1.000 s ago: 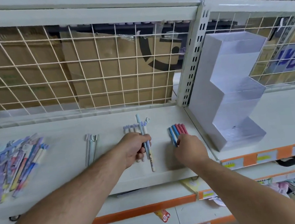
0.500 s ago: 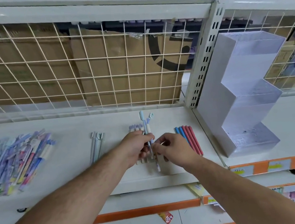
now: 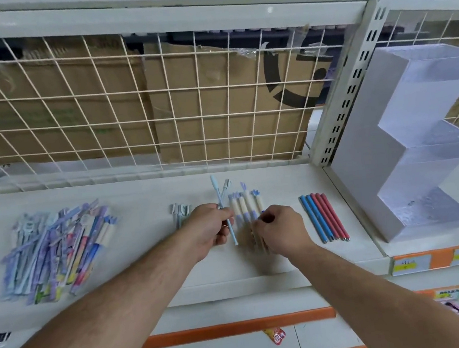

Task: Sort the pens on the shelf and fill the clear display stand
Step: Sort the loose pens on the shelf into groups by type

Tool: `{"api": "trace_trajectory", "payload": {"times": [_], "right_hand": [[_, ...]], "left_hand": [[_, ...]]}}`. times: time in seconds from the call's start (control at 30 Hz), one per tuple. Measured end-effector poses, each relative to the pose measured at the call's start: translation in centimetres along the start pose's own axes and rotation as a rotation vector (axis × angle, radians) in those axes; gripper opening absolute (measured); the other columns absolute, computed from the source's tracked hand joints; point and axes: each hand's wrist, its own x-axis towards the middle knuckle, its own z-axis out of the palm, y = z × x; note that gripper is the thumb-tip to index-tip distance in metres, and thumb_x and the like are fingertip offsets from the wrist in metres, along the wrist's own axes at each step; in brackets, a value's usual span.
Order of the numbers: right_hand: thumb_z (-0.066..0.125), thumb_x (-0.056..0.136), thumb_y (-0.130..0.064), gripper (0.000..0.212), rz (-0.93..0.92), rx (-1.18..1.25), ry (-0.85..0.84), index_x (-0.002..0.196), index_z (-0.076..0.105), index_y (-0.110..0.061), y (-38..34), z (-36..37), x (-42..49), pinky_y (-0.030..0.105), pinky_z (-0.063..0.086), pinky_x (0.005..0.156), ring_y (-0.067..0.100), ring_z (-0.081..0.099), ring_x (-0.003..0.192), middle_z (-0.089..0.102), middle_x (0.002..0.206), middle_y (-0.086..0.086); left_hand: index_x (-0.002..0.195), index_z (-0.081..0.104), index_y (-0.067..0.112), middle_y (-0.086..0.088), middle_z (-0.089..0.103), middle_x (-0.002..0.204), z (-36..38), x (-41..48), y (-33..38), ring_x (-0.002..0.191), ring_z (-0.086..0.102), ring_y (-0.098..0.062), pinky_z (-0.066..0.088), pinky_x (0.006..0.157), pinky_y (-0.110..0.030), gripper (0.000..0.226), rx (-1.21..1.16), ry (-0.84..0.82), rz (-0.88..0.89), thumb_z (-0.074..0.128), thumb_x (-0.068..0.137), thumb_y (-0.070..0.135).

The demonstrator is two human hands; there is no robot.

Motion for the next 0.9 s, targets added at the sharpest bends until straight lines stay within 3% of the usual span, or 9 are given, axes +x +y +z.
{"api": "trace_trajectory", "payload": {"times": [0.13,0.27,0.57,0.67,0.8,0.87,0.9], "right_hand": [[0.064,0.093,-0.028,0.020,0.031,-0.078,0.026,0.088,0.068,-0.010,-0.5,0.4,0.6,0.021,0.043,0.050,0.014,0.059,0.061,0.066,0.073,0.002],[0.063,0.093,-0.037,0.027,0.039,-0.164,0.051,0.087,0.067,-0.010,-0.8,0.8,1.2,0.029,0.051,0.061,0.020,0.064,0.067,0.066,0.073,0.003],[0.065,0.093,-0.035,0.022,0.074,-0.149,0.034,0.091,0.067,-0.014,-1.0,1.2,1.1,0.032,0.054,0.066,0.020,0.065,0.076,0.065,0.080,0.002],[0.065,0.095,-0.031,0.016,0.006,-0.083,0.044,0.091,0.068,-0.015,-1.5,1.3,0.6,0.021,0.047,0.055,0.015,0.062,0.071,0.066,0.079,-0.002],[0.066,0.090,-0.019,0.009,-0.029,0.184,-0.071,0.082,0.068,-0.016,-2.2,2.0,-0.3,0.028,0.049,0.051,0.017,0.060,0.056,0.068,0.070,0.002],[0.068,0.087,-0.014,0.003,-0.032,0.291,-0.175,0.089,0.067,-0.013,-2.4,2.0,-0.9,0.026,0.043,0.048,0.016,0.055,0.052,0.067,0.070,0.005],[0.070,0.086,-0.013,0.011,-0.038,0.315,-0.220,0.095,0.065,-0.011,-2.5,1.9,-1.2,0.024,0.041,0.046,0.016,0.054,0.052,0.067,0.071,0.006]], "left_hand": [[0.088,0.055,0.008,-0.008,0.056,0.071,-1.0,0.2,0.0,0.050,0.041,-0.015,0.033,0.044,-0.023,0.008,-0.020,0.005,-0.011,0.055,0.095,0.007],[0.090,0.055,0.007,-0.008,0.057,0.072,-1.5,0.4,-0.2,0.050,0.042,-0.015,0.033,0.043,-0.023,0.005,-0.004,-0.009,-0.020,0.058,0.093,0.009],[0.088,0.059,0.008,-0.006,0.058,0.071,-1.8,0.4,-0.4,0.050,0.044,-0.014,0.033,0.043,-0.023,0.016,-0.002,-0.027,-0.039,0.055,0.099,0.020],[0.089,0.061,0.007,-0.007,0.059,0.070,-1.7,0.1,-0.4,0.049,0.046,-0.015,0.035,0.043,-0.023,0.011,0.016,-0.041,-0.009,0.058,0.095,0.016],[0.085,0.063,0.011,-0.005,0.058,0.068,-1.5,-0.1,-0.5,0.047,0.049,-0.014,0.037,0.042,-0.022,0.012,0.043,-0.045,0.043,0.064,0.094,0.018],[0.083,0.064,0.013,-0.004,0.057,0.065,-1.4,-0.2,-0.5,0.047,0.048,-0.014,0.036,0.042,-0.022,0.013,0.046,-0.044,0.058,0.066,0.093,0.021],[0.082,0.064,0.014,-0.002,0.056,0.063,-1.4,-0.3,-0.5,0.048,0.047,-0.014,0.036,0.042,-0.022,0.014,0.042,-0.037,0.064,0.067,0.093,0.022]]}}
